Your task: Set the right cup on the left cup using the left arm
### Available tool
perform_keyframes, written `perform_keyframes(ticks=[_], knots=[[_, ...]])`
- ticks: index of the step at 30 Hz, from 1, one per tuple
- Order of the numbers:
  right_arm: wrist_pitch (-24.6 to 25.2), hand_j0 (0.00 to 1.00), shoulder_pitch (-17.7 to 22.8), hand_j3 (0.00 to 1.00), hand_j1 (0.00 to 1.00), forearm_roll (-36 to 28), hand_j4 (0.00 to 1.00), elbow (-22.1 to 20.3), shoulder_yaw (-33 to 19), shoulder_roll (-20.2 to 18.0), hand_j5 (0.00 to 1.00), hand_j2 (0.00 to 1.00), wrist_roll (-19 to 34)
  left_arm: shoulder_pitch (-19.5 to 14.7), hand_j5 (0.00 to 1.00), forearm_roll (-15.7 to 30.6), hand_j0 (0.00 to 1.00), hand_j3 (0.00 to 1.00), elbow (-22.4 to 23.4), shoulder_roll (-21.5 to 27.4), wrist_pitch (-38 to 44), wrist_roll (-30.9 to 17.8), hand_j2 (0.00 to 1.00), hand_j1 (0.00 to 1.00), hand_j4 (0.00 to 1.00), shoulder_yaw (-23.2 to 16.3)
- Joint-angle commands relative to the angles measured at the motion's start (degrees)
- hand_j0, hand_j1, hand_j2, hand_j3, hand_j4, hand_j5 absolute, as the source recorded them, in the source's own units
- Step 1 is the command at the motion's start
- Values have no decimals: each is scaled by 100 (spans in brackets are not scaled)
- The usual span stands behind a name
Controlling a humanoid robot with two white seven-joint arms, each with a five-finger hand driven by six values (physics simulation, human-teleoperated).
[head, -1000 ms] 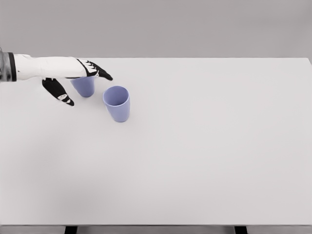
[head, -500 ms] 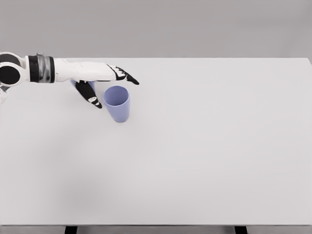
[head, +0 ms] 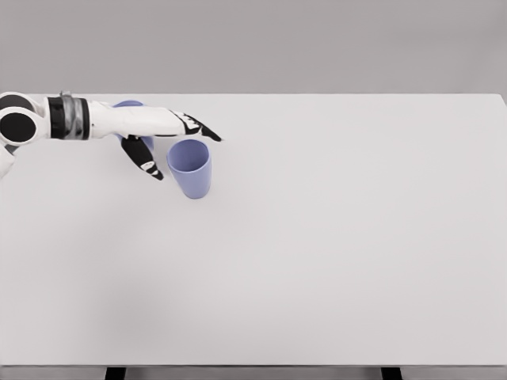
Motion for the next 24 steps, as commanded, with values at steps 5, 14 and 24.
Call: perform_keyframes(ticks=[5, 14, 24], knots=[[-1, 100, 0, 100, 100, 3, 100, 0, 6, 0, 100, 100, 8, 0, 100, -157, 100, 100, 304, -284, 15, 2, 100, 100, 100, 24], [-1, 100, 0, 100, 100, 3, 100, 0, -2, 0, 100, 100, -1, 167, 100, -271, 100, 100, 409, -451, 15, 2, 100, 100, 100, 42], [-1, 100, 0, 100, 100, 3, 100, 0, -2, 0, 100, 100, -1, 220, 56, -271, 56, 56, 366, -407, 15, 2, 56, 56, 56, 112]])
